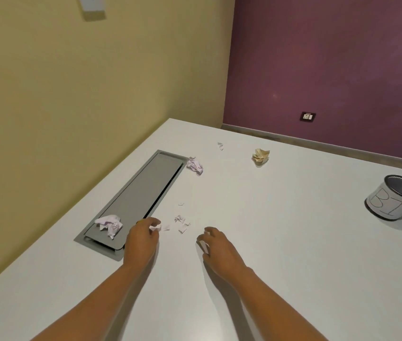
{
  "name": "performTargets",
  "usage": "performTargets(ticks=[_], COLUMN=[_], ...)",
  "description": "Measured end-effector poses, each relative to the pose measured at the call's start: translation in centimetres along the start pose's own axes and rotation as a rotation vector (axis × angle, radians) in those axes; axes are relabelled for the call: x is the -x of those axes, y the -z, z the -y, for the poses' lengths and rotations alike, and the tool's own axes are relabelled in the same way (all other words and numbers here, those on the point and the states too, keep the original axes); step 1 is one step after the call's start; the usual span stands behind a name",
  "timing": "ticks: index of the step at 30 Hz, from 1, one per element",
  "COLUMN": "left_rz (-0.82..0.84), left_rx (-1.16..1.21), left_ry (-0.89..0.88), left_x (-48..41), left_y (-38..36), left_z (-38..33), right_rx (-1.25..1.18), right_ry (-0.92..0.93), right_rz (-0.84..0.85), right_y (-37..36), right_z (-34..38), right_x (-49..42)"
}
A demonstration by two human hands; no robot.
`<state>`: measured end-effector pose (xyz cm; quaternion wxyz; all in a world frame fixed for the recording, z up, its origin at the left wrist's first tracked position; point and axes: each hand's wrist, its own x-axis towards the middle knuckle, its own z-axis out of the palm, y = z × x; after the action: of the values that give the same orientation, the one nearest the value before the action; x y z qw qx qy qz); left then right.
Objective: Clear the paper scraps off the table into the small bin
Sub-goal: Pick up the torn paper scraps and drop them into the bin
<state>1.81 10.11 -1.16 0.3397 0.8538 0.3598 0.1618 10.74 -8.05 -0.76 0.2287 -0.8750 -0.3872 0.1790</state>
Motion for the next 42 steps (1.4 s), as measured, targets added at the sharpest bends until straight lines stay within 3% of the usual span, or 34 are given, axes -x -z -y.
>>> performTargets(ticks=[10, 19, 23, 25, 28, 32, 42], left_rz=[0.253, 0.239, 0.291, 0.294, 0.237, 0.214, 0.140], left_rx=[-0.276, -0.362, -0.451, -0.470, -0.360, -0.285, -0.116], left_ry=[-0.163, -0.241, -0.228, -0.225, -0.159, -0.075, -0.045], left_x=[-1.5, -2.3, -2.3, -2.2, -2.1, -1.8, -4.6], left_y=[0.0, -0.6, -0.5, -0.4, -0.6, -0.7, -1.3], left_z=[0.8, 1.3, 0.6, 0.1, -0.2, -0.7, -2.7], right_rx=[0.131, 0.219, 0.347, 0.411, 0.368, 0.221, 0.219], right_ry=[0.037, -0.028, 0.063, 0.065, -0.031, -0.147, -0.185], right_rz=[0.073, 0.023, -0.101, -0.075, 0.055, 0.068, -0.076], right_y=[-3.3, -3.3, -2.6, -2.1, -1.8, -0.7, 1.9], right_z=[4.2, 4.4, 4.7, 4.9, 4.4, 4.1, 2.0], right_x=[-2.9, -3.4, -2.9, -2.6, -2.0, -0.8, 0.0])
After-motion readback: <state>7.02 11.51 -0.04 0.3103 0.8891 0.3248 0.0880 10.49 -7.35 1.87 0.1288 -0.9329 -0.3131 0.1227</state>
